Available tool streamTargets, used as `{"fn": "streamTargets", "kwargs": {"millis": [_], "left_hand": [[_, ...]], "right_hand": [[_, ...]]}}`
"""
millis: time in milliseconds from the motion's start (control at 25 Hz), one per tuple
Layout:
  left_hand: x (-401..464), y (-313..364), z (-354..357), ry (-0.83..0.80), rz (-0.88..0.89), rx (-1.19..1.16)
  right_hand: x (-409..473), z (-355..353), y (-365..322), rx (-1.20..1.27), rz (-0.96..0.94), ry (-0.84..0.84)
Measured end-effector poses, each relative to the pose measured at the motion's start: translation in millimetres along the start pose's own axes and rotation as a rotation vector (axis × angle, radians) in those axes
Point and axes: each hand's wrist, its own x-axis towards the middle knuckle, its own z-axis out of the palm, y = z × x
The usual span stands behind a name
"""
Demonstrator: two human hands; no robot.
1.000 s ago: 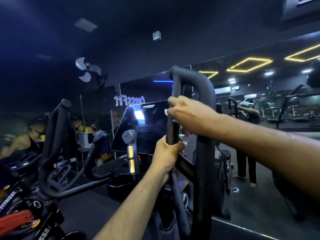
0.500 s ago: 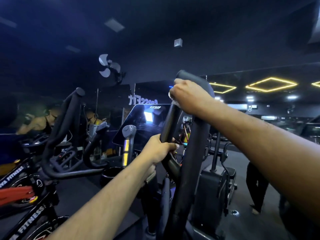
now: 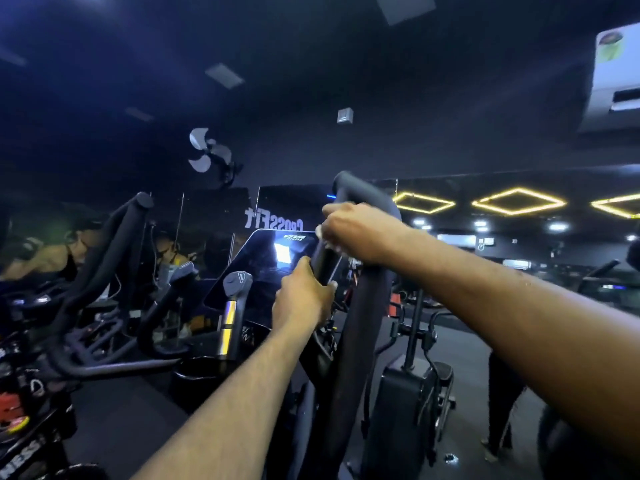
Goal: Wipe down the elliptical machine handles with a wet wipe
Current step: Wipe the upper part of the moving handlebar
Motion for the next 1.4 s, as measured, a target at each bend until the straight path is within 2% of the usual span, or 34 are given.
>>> {"fn": "streamTargets", "kwargs": {"millis": [120,200,280,400,560,720,920,1120,1320,1400], "left_hand": [[-2,-1,1,0.007,0.003,-0.021],[-3,-1,1,0.011,-0.005,-0.017],[-2,-2,1,0.004,-0.020,-0.027],[0,-3,4,0.018,-0.007,-0.049],[1,-6,6,0.038,0.006,-0.052],[3,-6,8,0.050,0.022,-0.068],[8,-10,9,0.066,0.043,-0.072],[10,-13,10,0.067,0.058,-0.098],[6,-12,8,0.062,0.056,-0.065],[5,-12,8,0.036,0.059,-0.083]], "right_hand": [[11,-5,20,0.060,0.133,0.117],[11,2,7,-0.012,0.071,0.109],[3,12,-8,0.038,-0.024,0.093],[4,1,13,0.052,-0.121,0.040],[16,-7,28,-0.008,0.026,0.134],[13,4,5,-0.091,-0.179,0.031],[24,-8,36,-0.125,0.055,0.122],[24,1,23,-0.188,0.118,0.216],[30,-7,25,-0.127,-0.092,0.049],[33,-15,39,-0.110,-0.096,0.035]]}}
